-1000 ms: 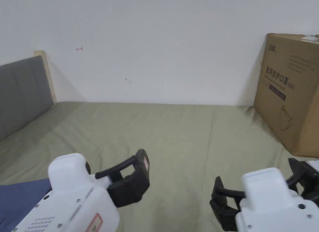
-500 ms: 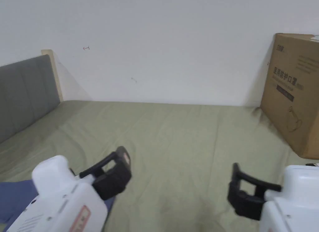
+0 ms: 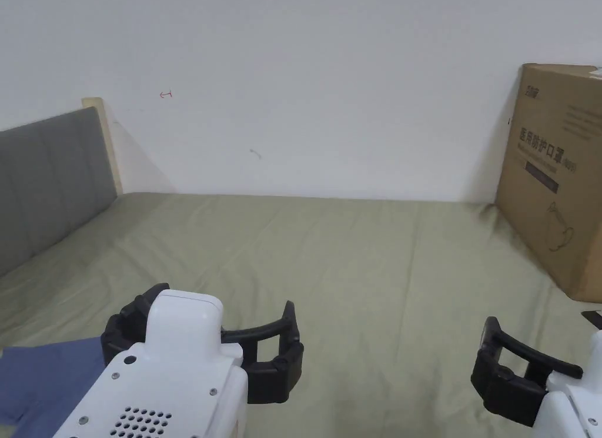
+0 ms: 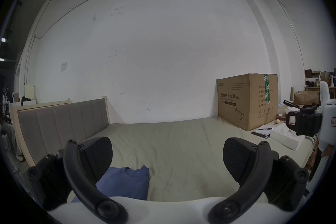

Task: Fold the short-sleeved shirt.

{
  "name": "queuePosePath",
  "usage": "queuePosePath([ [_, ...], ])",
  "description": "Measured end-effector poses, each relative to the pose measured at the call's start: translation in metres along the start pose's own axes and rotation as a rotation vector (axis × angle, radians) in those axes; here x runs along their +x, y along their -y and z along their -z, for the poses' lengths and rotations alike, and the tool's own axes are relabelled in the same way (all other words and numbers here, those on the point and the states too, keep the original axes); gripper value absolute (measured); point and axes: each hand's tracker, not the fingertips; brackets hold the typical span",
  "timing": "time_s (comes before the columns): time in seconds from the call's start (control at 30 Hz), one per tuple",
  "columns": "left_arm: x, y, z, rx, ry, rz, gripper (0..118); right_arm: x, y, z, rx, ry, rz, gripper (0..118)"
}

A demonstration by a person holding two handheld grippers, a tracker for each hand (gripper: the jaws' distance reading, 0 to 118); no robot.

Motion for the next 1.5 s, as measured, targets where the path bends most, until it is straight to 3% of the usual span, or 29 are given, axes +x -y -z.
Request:
queuePosePath([
  [0.13,0.000,0.001,-0.002,0.016,0.001,0.012,118,-0.002,0.000,0.001,-0.007,-0.023,0.033,118],
  [0.3,0.001,0.003,0.002,-0.038,-0.001,-0.002,118,-0.004,0.001,0.001,-0.009,-0.049,0.004,117],
  [0.37,0.001,0.003,0.003,-0.063,-0.015,-0.009,112,-0.005,0.000,-0.001,-0.002,-0.055,0.000,102],
  [0.4,0.002,0.003,0.002,-0.056,-0.015,-0.009,94,-0.006,-0.001,0.000,-0.004,-0.057,0.000,84],
  [0.43,0.002,0.005,0.002,-0.040,-0.023,-0.015,47,-0.007,-0.001,0.000,-0.007,-0.057,-0.002,49],
  [0.47,0.002,0.006,0.005,-0.038,-0.034,-0.019,10,-0.008,-0.001,0.001,-0.011,-0.052,-0.004,26],
  [0.5,0.001,0.006,0.007,-0.047,-0.039,-0.020,0,-0.008,-0.001,0.001,-0.012,-0.050,-0.003,12],
  [0.57,-0.004,0.008,0.009,-0.074,-0.002,-0.045,0,-0.007,0.001,-0.002,-0.007,-0.050,0.008,0],
  [0.83,-0.013,0.005,0.011,-0.109,-0.030,-0.053,0,-0.016,-0.004,0.007,-0.045,-0.114,0.001,0],
  [0.97,-0.039,-0.003,-0.001,-0.079,-0.104,-0.087,0,-0.044,-0.013,0.015,-0.035,-0.250,-0.023,0],
  [1.3,-0.132,-0.002,-0.061,-0.127,-0.470,-0.107,0,-0.168,-0.004,0.012,-0.124,-0.699,-0.036,0],
  [1.4,-0.148,0.005,-0.069,-0.157,-0.502,-0.111,0,-0.191,0.004,0.007,-0.135,-0.742,-0.096,0],
  [1.5,-0.158,0.018,-0.060,-0.201,-0.502,-0.111,0,-0.198,0.012,0.009,-0.168,-0.760,-0.100,0],
])
